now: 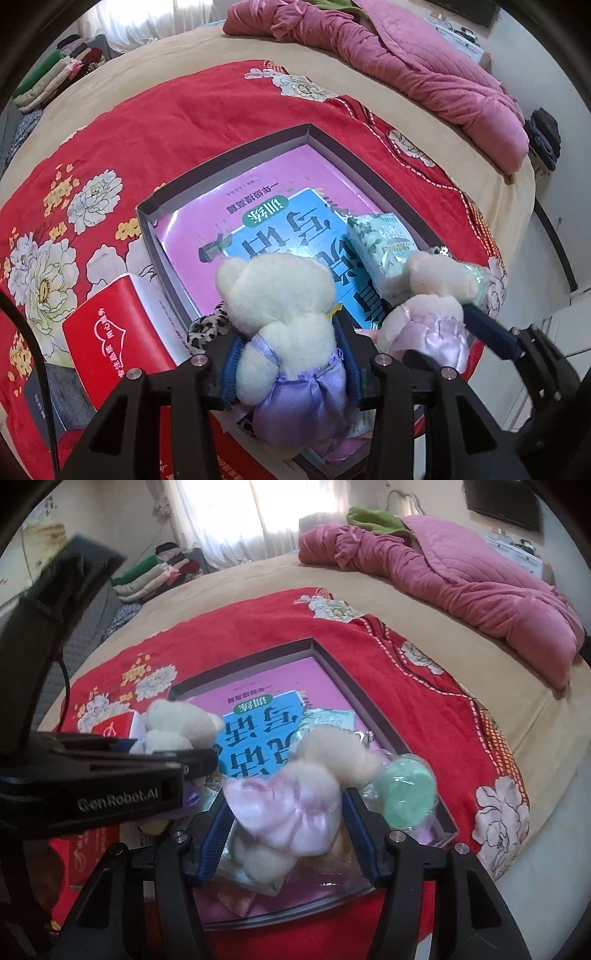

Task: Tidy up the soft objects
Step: 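Carry the purple-dress teddy with the left tool while the right tool carries the pink-dress teddy to the tray, then open both tools to release the two teddy bears into the tray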

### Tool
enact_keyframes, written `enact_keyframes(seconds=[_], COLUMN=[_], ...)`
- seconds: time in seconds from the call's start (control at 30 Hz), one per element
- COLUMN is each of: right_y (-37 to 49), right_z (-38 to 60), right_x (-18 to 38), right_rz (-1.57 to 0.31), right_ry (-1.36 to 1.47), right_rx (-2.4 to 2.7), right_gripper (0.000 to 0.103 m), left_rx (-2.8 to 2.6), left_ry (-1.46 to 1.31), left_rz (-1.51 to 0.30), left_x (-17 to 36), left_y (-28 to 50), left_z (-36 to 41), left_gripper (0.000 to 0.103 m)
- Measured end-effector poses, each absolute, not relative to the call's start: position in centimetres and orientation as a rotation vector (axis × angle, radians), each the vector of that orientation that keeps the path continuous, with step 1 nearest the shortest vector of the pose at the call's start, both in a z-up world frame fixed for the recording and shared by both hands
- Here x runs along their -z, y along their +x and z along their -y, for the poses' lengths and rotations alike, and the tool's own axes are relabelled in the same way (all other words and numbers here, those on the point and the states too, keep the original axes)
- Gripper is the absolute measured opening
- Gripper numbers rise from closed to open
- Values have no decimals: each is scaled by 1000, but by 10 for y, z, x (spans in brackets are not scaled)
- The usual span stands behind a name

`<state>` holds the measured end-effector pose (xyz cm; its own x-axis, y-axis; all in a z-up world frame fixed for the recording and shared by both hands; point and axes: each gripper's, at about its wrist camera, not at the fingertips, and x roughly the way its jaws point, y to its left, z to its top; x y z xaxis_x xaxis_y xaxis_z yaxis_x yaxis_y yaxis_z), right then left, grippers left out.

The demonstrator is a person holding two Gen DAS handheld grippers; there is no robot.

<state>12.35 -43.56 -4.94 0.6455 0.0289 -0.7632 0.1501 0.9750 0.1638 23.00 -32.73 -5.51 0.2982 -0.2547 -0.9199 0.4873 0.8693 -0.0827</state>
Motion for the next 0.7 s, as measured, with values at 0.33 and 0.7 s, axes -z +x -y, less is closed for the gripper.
enact_keyframes(seconds=[0.33, 0.7], right_y=[120, 106], right_z=[440, 450], right_x=[45, 22], right_rz=[-865, -816], right_ry=[231, 225], right_rx=[82, 165], right_gripper=[72, 74], left_rx=[513, 522], left_ry=[221, 187], left_rz=[-1147, -1087], left_x=[47, 19], left_y=[229, 224], left_z=[325, 311], left_gripper=[64, 73])
